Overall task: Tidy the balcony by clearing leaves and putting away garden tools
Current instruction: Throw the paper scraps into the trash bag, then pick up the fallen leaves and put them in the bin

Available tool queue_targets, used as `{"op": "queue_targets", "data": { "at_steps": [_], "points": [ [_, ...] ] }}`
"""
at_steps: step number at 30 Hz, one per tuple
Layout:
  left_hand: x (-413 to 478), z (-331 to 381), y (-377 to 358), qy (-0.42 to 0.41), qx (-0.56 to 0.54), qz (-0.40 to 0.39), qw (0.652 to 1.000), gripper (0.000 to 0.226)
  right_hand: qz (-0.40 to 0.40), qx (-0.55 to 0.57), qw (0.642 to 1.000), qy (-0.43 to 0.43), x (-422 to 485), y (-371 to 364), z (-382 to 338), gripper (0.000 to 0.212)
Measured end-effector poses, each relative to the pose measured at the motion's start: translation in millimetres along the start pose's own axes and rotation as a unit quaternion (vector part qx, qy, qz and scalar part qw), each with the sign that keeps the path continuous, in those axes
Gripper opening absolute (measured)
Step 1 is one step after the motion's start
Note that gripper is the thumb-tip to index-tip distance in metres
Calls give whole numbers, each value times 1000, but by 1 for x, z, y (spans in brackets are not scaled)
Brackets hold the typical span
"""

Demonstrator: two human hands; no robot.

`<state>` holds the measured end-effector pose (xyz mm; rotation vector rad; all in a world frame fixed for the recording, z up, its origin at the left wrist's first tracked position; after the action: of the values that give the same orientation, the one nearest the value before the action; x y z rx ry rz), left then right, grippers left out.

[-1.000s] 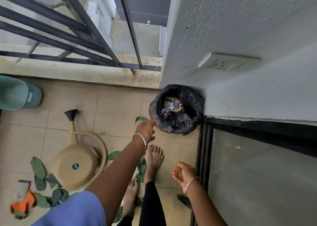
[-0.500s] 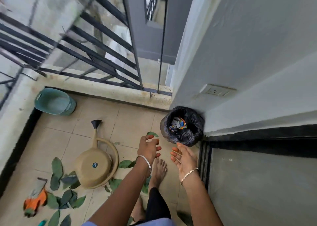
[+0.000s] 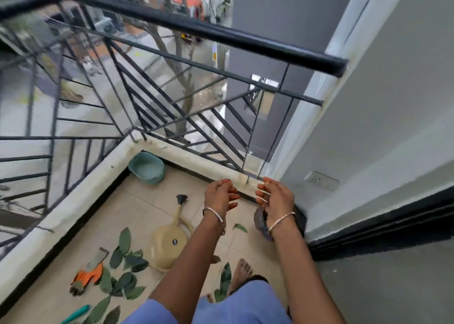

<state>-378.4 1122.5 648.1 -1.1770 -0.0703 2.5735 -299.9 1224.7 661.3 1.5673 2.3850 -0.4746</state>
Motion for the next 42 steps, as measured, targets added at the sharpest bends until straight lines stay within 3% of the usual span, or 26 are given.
{"op": "queue_targets", "data": {
  "at_steps": [8,15,26,34,42],
  "points": [
    [-69,78,54,-101,-85,55,990,9,-157,-26,985,62,-63,-72,-58,17],
    [-118,98,98,-173,-176,151,957,10,-309,-57,947,72,-101,-123,-86,14],
    [-214,15,176,-185,-267,295,899,12,-485,-105,868,12,-188,-141,-38,16],
    [-294,-60,279,-187,-380,446,788,10,-621,-158,767,-46,-318,-165,19,17],
    [-354,-116,366,-196,-467,511,694,8,-713,-209,665,-70,-447,-188,86,20]
  ]
}}
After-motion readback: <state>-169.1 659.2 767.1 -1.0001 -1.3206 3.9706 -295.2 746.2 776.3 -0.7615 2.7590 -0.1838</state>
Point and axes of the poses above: each hand's wrist, its own x-axis towards the middle knuckle, its own y-axis out of the back of the hand, z = x × y, the point moved 1 cm from there along x, towards the middle knuckle, and after that the axes turned 10 degrees about y, right-handed, at the moved point
